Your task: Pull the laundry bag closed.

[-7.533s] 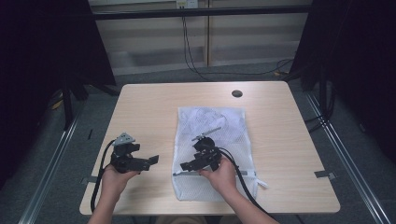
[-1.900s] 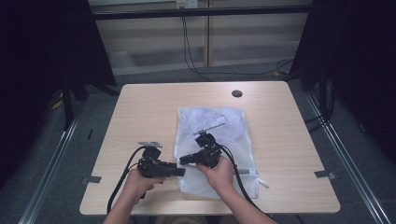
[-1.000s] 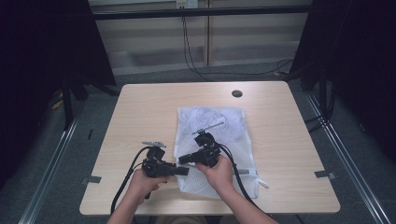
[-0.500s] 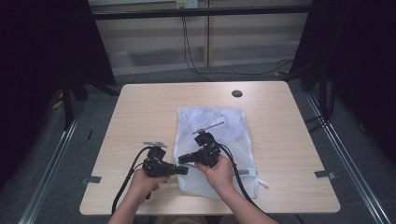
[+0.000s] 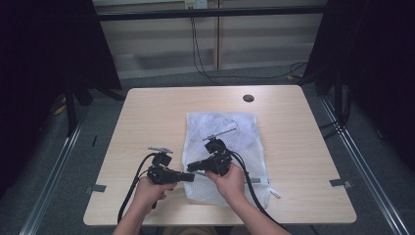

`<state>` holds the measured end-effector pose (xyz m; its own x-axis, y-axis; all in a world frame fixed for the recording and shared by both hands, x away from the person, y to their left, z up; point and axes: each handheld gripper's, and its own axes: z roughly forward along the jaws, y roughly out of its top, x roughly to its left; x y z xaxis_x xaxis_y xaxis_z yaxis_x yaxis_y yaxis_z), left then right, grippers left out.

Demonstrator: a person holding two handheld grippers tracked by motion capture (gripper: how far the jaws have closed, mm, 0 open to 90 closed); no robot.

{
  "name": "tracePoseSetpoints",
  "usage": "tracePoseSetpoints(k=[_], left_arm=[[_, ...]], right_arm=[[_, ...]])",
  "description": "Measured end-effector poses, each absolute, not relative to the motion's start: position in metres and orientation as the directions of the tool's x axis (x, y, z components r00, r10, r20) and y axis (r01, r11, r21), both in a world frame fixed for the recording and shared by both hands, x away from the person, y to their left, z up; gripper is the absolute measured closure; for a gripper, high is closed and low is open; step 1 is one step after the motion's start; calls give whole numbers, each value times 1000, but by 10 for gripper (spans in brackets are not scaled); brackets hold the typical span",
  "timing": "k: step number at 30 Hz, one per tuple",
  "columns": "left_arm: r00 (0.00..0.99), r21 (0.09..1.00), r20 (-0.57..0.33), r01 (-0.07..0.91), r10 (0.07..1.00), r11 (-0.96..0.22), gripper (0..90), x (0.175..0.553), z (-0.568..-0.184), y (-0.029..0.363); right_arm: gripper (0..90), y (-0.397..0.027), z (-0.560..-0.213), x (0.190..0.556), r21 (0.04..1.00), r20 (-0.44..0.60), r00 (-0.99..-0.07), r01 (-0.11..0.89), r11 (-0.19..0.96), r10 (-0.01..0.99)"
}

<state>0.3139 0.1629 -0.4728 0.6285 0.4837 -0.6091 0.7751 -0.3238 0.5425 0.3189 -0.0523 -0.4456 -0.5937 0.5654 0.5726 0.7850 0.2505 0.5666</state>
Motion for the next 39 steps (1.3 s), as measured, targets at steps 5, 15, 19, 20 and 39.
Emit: tracePoseSetpoints(k=[5, 15, 19, 20, 39], left_arm=[[624, 539, -607, 778, 491, -322, 881, 314, -473, 163], [616, 534, -621, 785, 485, -313, 881, 314, -473, 165], [613, 534, -621, 787, 489, -309, 881, 314, -473, 164], [612, 532, -624, 789, 486, -309, 881, 314, -473, 165], [610, 534, -624, 789, 488, -303, 882, 314, -473, 166]], right_arm=[[871, -55, -446, 318, 571, 568, -600, 780, 256, 563], [871, -63, -449, 318, 564, 573, -587, 789, 244, 572], [871, -64, -449, 317, 560, 573, -585, 791, 247, 573], [871, -64, -449, 317, 561, 576, -585, 791, 245, 570], [872, -70, -452, 317, 554, 574, -578, 796, 245, 580]])
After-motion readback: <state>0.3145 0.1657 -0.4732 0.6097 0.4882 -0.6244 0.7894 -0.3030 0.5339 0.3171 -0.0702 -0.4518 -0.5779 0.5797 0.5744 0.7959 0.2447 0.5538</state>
